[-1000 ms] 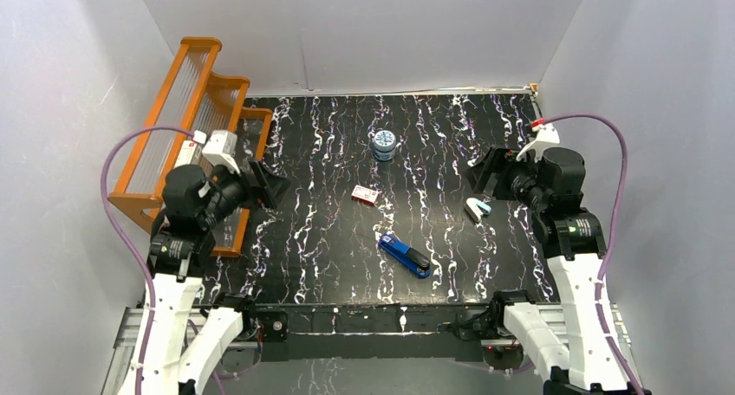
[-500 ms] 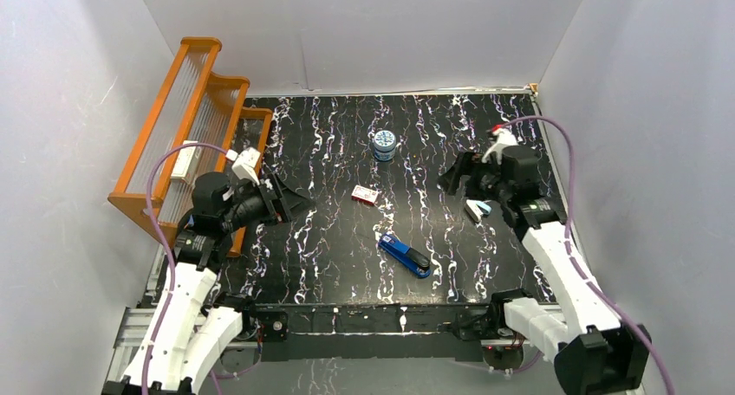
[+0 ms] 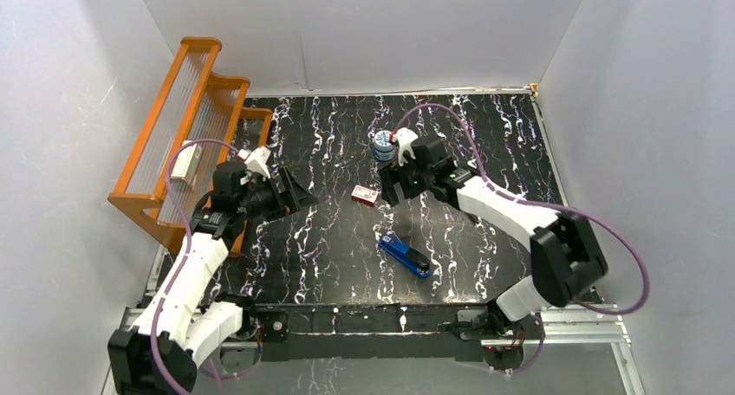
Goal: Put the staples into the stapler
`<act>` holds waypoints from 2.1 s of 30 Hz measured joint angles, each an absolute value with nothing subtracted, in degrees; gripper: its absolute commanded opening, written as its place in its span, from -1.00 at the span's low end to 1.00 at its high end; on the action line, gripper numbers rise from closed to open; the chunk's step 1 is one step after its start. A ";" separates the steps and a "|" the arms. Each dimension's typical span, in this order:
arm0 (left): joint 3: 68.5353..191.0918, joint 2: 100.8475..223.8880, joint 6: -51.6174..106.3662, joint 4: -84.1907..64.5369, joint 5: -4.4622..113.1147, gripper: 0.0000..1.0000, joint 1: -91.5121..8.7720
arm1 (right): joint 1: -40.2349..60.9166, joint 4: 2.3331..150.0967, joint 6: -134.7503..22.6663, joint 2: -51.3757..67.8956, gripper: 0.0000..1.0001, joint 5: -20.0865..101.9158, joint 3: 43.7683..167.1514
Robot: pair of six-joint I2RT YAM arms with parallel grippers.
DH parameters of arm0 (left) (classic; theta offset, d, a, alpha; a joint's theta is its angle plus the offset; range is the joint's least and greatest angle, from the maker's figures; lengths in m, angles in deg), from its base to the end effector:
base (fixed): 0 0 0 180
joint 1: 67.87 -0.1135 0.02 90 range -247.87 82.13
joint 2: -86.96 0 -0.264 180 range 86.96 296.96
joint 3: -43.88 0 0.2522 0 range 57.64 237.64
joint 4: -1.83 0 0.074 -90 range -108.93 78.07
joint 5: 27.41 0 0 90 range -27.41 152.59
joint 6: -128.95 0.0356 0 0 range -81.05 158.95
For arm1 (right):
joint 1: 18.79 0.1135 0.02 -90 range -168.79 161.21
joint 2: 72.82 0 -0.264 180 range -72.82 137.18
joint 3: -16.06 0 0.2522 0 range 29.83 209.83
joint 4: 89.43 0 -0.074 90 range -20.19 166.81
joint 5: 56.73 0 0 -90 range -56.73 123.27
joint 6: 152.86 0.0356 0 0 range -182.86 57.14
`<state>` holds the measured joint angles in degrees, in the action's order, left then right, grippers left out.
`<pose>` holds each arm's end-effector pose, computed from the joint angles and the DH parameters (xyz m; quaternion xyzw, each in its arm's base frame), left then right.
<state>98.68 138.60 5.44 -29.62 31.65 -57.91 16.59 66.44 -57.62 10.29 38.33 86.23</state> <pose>0.1938 -0.0526 0.2849 -0.0349 0.8379 -0.3957 0.3744 0.2603 0.1887 0.2531 -0.2515 0.8585 0.1916 0.4038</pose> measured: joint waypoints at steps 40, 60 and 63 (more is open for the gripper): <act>106.51 167.56 0.69 -23.90 38.16 0.56 -56.78 | 21.42 64.28 -86.23 43.49 -0.09 47.54 108.26; 89.24 157.99 -7.74 -16.79 28.04 0.61 -55.47 | 23.12 63.40 -95.43 40.12 0.52 54.86 103.14; 89.11 157.24 -8.11 -16.36 28.04 0.62 -55.47 | 23.71 63.29 -95.61 40.15 0.54 55.10 103.23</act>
